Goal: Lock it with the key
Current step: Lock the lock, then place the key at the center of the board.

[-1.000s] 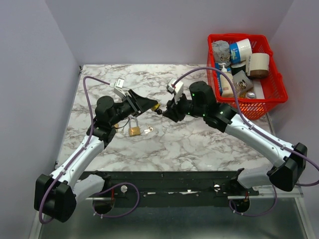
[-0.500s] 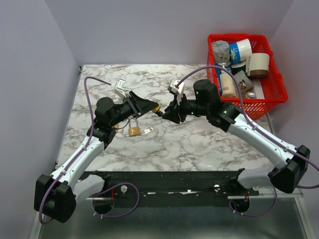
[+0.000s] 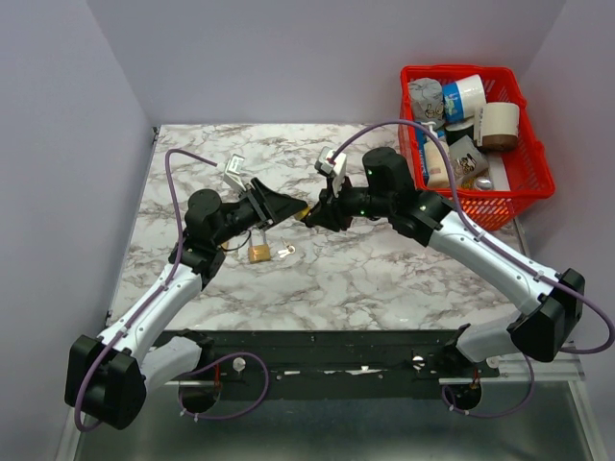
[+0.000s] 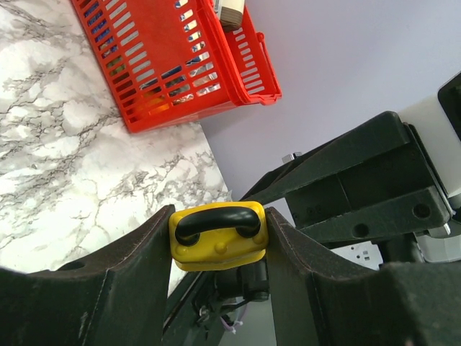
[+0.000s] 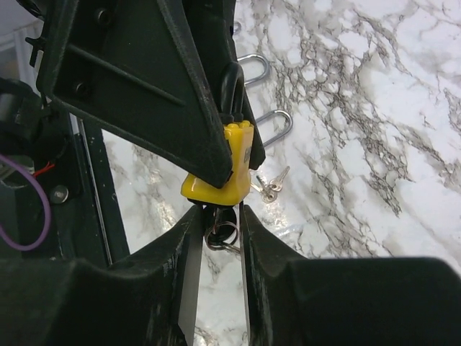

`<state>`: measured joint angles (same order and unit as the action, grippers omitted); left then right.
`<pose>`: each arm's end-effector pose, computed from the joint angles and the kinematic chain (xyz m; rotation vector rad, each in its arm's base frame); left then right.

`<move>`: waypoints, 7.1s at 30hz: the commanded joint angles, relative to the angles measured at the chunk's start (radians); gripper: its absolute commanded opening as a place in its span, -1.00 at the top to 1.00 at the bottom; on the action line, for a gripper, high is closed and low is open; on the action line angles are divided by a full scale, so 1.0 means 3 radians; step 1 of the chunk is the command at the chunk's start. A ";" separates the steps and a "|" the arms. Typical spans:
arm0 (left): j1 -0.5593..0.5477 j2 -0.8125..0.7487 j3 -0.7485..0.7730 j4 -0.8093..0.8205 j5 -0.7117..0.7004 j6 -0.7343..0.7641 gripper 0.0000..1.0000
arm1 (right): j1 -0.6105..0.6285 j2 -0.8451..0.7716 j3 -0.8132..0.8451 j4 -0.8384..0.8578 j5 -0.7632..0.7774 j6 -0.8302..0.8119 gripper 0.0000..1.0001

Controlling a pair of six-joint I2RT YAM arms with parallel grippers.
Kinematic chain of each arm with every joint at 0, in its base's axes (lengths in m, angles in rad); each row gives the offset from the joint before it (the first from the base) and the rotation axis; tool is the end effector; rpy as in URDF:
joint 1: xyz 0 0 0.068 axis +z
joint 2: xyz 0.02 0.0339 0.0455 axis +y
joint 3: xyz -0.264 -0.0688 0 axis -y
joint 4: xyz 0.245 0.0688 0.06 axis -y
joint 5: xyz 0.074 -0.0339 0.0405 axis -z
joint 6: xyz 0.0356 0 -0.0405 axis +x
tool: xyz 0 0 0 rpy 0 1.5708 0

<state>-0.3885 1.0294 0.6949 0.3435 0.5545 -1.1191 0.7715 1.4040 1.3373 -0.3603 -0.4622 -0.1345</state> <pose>0.2144 -0.1080 0.3169 -0.1549 1.8039 -1.5628 0.2190 0.2352 0.3735 -1.1666 1.6932 0.8641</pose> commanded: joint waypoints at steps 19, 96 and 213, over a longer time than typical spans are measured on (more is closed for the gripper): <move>0.0211 0.0061 0.0153 0.0179 -0.0304 -0.0187 1.00 | 0.0016 -0.0098 -0.0239 -0.0134 0.0185 0.0060 0.99; 0.0104 -0.0011 0.0107 0.0287 -0.0089 -0.0284 1.00 | 0.0010 0.0290 0.0267 0.0148 0.0308 0.0239 0.37; 0.0523 -0.0256 -0.0036 -0.0364 0.0926 0.0586 1.00 | -0.0849 0.0935 0.0114 -0.0343 -0.0473 0.0664 -0.99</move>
<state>-0.2428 0.9752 0.6579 0.0914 0.5995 -0.8799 0.5217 1.8351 1.3895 -0.5217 -0.4904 0.1749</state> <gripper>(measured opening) 0.561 0.858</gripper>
